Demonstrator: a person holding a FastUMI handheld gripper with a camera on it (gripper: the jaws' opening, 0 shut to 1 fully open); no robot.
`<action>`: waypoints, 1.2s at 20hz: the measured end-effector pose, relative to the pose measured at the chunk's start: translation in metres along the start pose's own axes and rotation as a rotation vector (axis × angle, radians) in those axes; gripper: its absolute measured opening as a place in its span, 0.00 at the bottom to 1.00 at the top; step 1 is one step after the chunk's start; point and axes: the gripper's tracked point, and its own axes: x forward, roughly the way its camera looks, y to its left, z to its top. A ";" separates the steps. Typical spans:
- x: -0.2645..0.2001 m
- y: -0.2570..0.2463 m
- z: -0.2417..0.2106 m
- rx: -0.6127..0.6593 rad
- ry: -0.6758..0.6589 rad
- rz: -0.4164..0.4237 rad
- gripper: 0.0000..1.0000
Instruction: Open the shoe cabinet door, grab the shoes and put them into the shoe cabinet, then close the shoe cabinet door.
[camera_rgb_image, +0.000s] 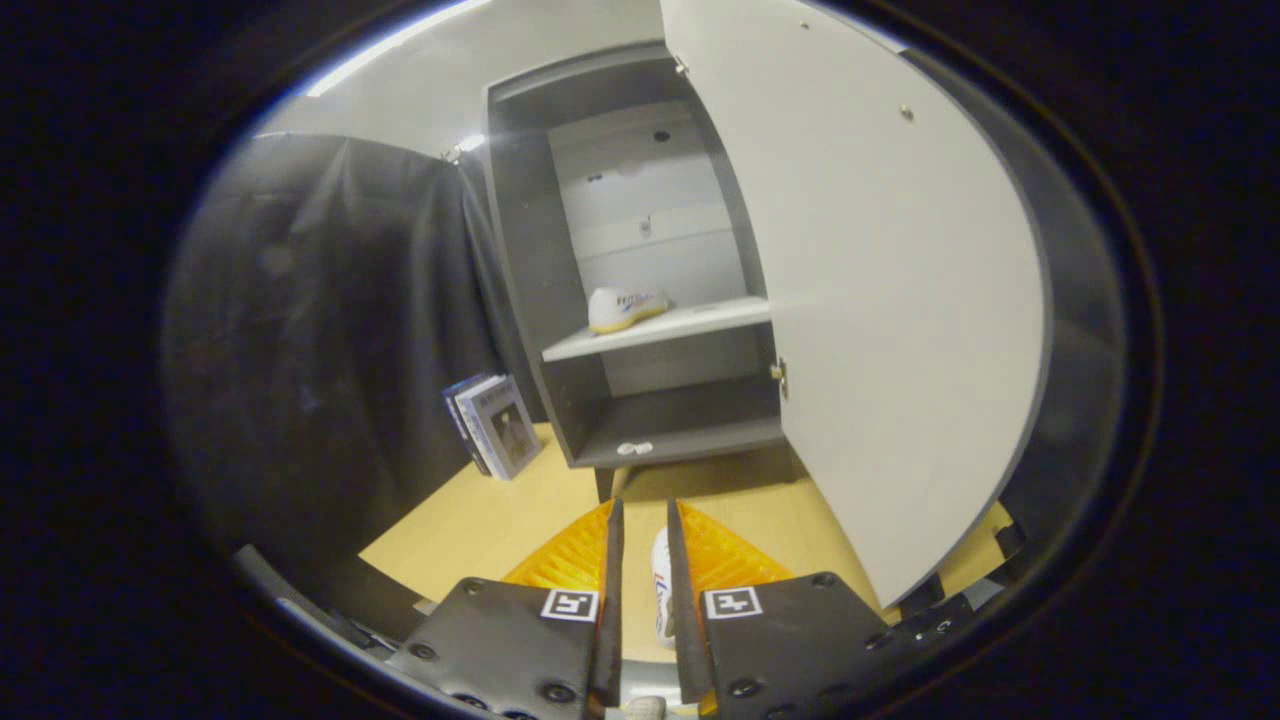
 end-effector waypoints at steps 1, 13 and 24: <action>0.010 0.000 -0.020 -0.003 0.040 -0.003 0.24; 0.094 -0.025 -0.172 -0.030 0.322 -0.076 0.24; 0.148 -0.025 -0.202 -0.080 0.290 -0.111 0.23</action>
